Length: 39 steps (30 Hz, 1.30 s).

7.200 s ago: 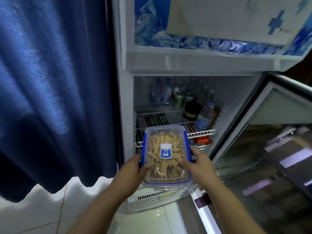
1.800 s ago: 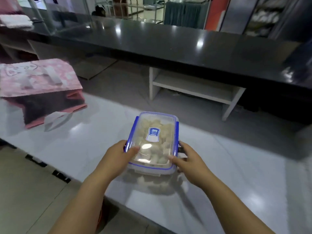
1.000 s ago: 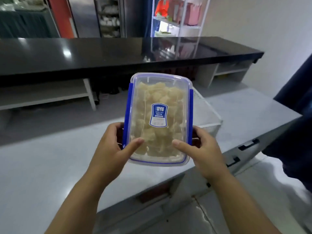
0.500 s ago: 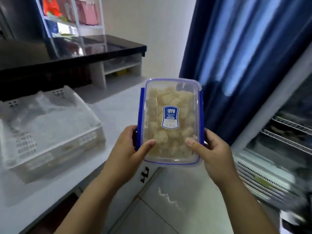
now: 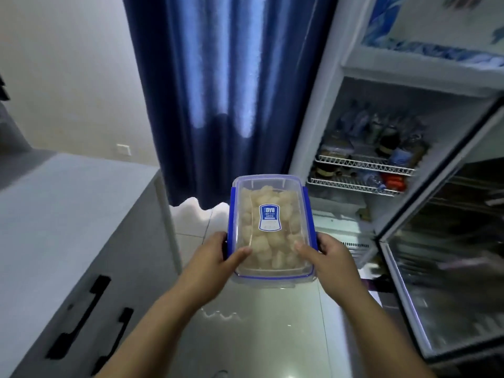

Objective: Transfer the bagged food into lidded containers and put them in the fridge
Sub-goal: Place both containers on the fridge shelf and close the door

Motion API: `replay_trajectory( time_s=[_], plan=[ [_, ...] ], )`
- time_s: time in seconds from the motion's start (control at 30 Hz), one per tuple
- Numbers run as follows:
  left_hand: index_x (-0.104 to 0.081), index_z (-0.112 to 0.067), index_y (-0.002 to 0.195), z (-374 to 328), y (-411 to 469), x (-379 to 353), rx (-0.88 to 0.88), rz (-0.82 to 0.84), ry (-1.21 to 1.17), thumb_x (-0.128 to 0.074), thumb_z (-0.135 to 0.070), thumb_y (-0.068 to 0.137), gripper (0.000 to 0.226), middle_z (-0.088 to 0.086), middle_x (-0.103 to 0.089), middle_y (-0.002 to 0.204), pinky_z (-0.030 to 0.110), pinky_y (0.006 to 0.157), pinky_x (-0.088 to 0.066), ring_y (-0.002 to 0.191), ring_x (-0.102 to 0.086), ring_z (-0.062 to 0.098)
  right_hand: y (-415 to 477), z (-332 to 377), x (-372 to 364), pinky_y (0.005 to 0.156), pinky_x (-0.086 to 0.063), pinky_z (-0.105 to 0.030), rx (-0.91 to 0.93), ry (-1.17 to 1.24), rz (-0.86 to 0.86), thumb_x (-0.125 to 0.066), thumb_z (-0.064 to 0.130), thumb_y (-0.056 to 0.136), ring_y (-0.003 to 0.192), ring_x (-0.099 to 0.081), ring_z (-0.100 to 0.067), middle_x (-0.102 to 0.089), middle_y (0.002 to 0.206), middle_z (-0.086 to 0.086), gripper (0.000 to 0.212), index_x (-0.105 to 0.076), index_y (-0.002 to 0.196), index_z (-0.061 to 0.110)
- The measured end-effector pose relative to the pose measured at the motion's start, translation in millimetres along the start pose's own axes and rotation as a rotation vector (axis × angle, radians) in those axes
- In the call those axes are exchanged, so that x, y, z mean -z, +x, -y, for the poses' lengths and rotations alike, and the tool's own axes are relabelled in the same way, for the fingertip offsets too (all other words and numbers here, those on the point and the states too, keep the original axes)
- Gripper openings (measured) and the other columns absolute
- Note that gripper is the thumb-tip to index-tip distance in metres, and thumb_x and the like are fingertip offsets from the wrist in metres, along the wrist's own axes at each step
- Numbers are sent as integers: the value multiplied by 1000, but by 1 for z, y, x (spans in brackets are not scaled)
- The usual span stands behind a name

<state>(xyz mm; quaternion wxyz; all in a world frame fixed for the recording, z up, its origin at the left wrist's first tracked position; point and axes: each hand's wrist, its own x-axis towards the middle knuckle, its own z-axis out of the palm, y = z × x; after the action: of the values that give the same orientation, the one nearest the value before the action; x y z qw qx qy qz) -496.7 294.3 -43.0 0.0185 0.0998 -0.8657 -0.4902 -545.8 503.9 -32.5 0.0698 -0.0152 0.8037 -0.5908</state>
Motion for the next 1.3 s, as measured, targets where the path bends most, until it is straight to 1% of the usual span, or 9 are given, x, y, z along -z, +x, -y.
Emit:
replay_trajectory(
  time_s=[0.1, 0.4, 0.5, 0.63, 0.77, 0.87, 1.13, 1.2, 1.3],
  plan=[
    [-57, -23, 101, -11, 65, -16, -31, 102, 19, -59, -46, 86, 28, -9, -66, 92, 32, 76, -54, 83, -63, 7, 47, -5, 14, 78, -53, -40, -71, -30, -103, -70, 24, 83, 86, -68, -27, -73, 86, -4, 5, -68, 86, 20],
    [-56, -23, 92, -51, 202, -88, -106, 371, 116, -54, -47, 89, 24, -7, -64, 83, 18, 58, -41, 71, -57, 3, 141, -28, 77, 81, -57, -45, -227, -33, -272, -69, 35, 82, 80, -72, -18, -75, 83, 1, 17, -70, 88, 20],
    [-57, -19, 94, -66, 239, -123, -123, 414, 146, -53, -48, 90, 30, -2, -65, 87, 18, 57, -40, 72, -58, 8, 171, -41, 104, 79, -57, -46, -288, -40, -338, -67, 32, 85, 81, -71, -23, -73, 83, -3, 13, -68, 85, 19],
    [-50, -21, 80, -88, 292, -175, -131, 442, 200, -51, -49, 90, 30, -3, -57, 74, 24, 58, -39, 65, -52, 11, 221, -59, 146, 74, -57, -54, -344, -51, -382, -62, 55, 64, 79, -69, -34, -73, 80, -8, 46, -68, 85, 14],
    [-46, -24, 77, -119, 343, -227, -119, 439, 216, -50, -48, 91, 28, -10, -51, 69, 19, 53, -36, 61, -49, 5, 281, -70, 199, 58, -53, -39, -321, -97, -385, -65, 32, 85, 62, -65, -27, -69, 70, -7, 19, -67, 82, 13],
    [-54, -23, 89, -149, 379, -264, -94, 461, 173, -50, -47, 92, 25, -11, -56, 73, 11, 53, -36, 66, -53, 0, 327, -76, 244, 50, -47, -27, -302, -139, -381, -61, 24, 89, 59, -63, -17, -66, 68, 2, 9, -66, 85, 17],
    [-58, -30, 120, -198, 470, -333, -125, 520, 131, -52, -43, 92, 31, -6, -67, 112, 32, 89, -49, 99, -62, 12, 439, -98, 325, 58, -44, -30, -312, -236, -466, -58, 23, 91, 70, -62, -21, -67, 77, -3, 16, -65, 99, 11],
    [-60, -32, 115, -205, 491, -344, -136, 528, 81, -54, -37, 93, 24, -8, -66, 112, 30, 89, -50, 98, -62, 7, 460, -103, 334, 59, -46, -29, -314, -238, -469, -56, 22, 92, 71, -62, -21, -67, 80, -3, 19, -64, 104, 11],
    [-55, -32, 91, -210, 526, -359, -196, 496, 125, -54, -25, 94, 7, -9, -60, 93, 16, 74, -43, 82, -56, 3, 492, -108, 346, 61, -48, -29, -315, -257, -462, -55, 24, 93, 73, -62, -21, -67, 86, -5, 24, -62, 110, 10]
  ],
)
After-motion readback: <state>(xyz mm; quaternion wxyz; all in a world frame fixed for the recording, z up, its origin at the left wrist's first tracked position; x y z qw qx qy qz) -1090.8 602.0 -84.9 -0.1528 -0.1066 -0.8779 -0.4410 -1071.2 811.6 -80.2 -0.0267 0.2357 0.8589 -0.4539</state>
